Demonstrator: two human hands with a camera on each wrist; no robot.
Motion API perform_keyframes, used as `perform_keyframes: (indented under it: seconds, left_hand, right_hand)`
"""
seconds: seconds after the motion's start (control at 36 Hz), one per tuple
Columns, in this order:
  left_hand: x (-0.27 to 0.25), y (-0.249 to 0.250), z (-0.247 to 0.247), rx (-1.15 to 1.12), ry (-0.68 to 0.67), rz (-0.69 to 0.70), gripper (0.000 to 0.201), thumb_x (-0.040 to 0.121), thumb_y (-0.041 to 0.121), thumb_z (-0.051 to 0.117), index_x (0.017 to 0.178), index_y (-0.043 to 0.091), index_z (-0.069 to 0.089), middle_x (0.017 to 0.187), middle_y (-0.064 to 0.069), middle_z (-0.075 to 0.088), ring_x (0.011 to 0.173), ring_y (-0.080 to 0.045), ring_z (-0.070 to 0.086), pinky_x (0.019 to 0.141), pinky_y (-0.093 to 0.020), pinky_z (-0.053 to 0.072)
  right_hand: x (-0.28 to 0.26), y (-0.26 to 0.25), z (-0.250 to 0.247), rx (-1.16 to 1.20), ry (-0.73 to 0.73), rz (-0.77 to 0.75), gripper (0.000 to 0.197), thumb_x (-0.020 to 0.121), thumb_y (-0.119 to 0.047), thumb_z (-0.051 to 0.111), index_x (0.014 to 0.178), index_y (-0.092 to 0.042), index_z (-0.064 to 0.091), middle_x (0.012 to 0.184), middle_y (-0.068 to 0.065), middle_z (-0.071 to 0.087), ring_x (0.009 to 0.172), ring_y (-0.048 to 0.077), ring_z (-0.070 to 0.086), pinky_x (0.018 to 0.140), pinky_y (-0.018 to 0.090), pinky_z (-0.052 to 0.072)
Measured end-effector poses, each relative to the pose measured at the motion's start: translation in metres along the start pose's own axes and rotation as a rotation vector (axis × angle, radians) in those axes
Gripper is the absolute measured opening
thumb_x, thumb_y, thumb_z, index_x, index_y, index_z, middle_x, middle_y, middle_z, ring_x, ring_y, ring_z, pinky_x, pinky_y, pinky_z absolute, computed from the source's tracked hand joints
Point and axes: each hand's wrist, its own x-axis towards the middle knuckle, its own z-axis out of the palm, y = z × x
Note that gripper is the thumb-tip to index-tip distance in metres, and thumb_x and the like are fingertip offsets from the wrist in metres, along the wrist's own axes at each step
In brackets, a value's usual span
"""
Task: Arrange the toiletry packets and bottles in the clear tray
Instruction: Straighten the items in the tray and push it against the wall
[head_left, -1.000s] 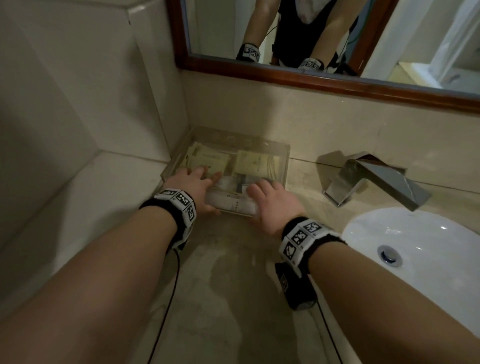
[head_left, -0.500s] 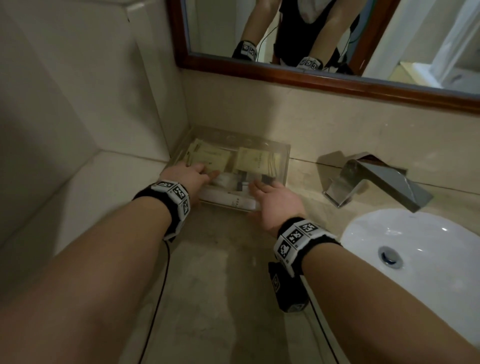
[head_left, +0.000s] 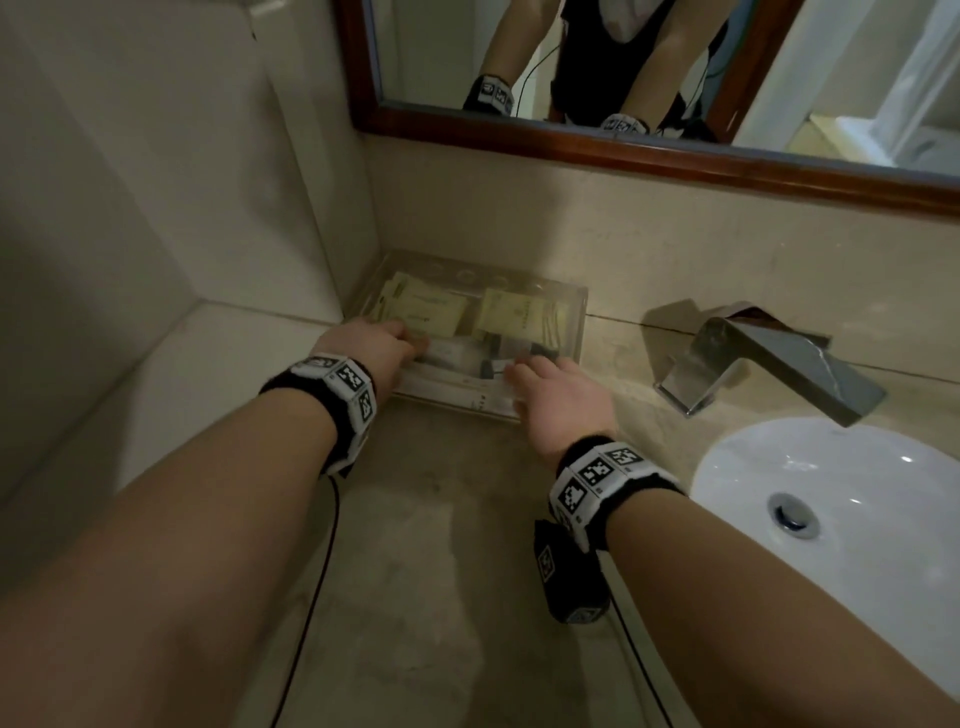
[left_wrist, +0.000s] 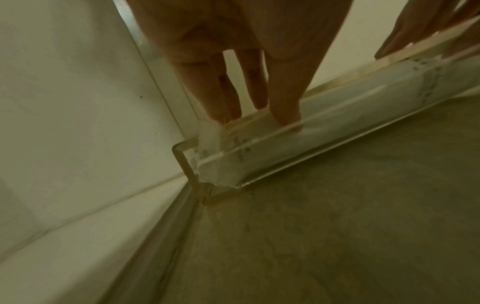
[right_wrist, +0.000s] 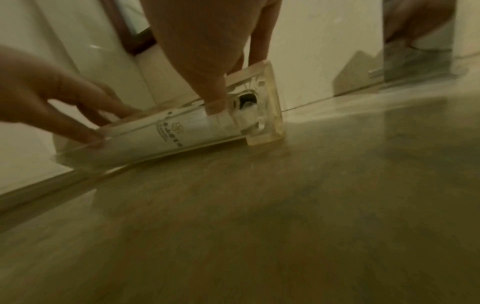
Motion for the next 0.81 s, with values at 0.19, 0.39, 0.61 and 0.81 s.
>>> perform_keyframes:
  seconds: [0.19, 0.39, 0.61, 0.81]
  left_hand:
    - [0.005, 0.003, 0.006, -0.082, 0.086, -0.065, 0.053, 0.094, 0.015, 0.042, 0.141, 0.036, 0.033, 0.14, -0.004, 0.042, 0.124, -0.032, 0.046, 0.101, -0.035, 0.044]
    - [0.007, -0.021, -0.003, 0.073, -0.033, 0.032, 0.047, 0.097, 0.026, 0.039, 0.143, 0.027, 0.036, 0.145, -0.008, 0.039, 0.129, -0.029, 0.043, 0.104, -0.036, 0.038]
    - [0.008, -0.022, -0.001, 0.142, -0.078, 0.026, 0.067, 0.089, 0.017, 0.052, 0.146, 0.035, 0.022, 0.141, -0.007, 0.035, 0.122, -0.031, 0.047, 0.094, -0.035, 0.047]
    - [0.012, -0.028, -0.005, 0.072, -0.051, -0.014, 0.058, 0.091, 0.019, 0.05, 0.143, 0.034, 0.031, 0.142, -0.009, 0.038, 0.123, -0.032, 0.048, 0.096, -0.035, 0.044]
  right_hand:
    - [0.003, -0.005, -0.005, -0.023, 0.005, 0.012, 0.036, 0.093, -0.015, 0.052, 0.128, -0.022, 0.045, 0.126, 0.0, 0.049, 0.115, 0.024, 0.044, 0.079, 0.033, 0.042]
    - [0.002, -0.006, -0.01, -0.039, -0.035, 0.011, 0.039, 0.094, -0.013, 0.05, 0.131, -0.022, 0.041, 0.129, 0.0, 0.046, 0.119, 0.024, 0.042, 0.082, 0.034, 0.044]
    - [0.003, -0.009, -0.013, -0.047, -0.045, 0.015, 0.04, 0.09, -0.009, 0.049, 0.128, -0.022, 0.043, 0.128, 0.0, 0.046, 0.118, 0.025, 0.043, 0.08, 0.034, 0.043]
    - [0.002, -0.01, -0.013, -0.049, -0.026, -0.002, 0.035, 0.094, -0.029, 0.049, 0.128, -0.022, 0.043, 0.128, 0.0, 0.047, 0.119, 0.025, 0.042, 0.086, 0.035, 0.044]
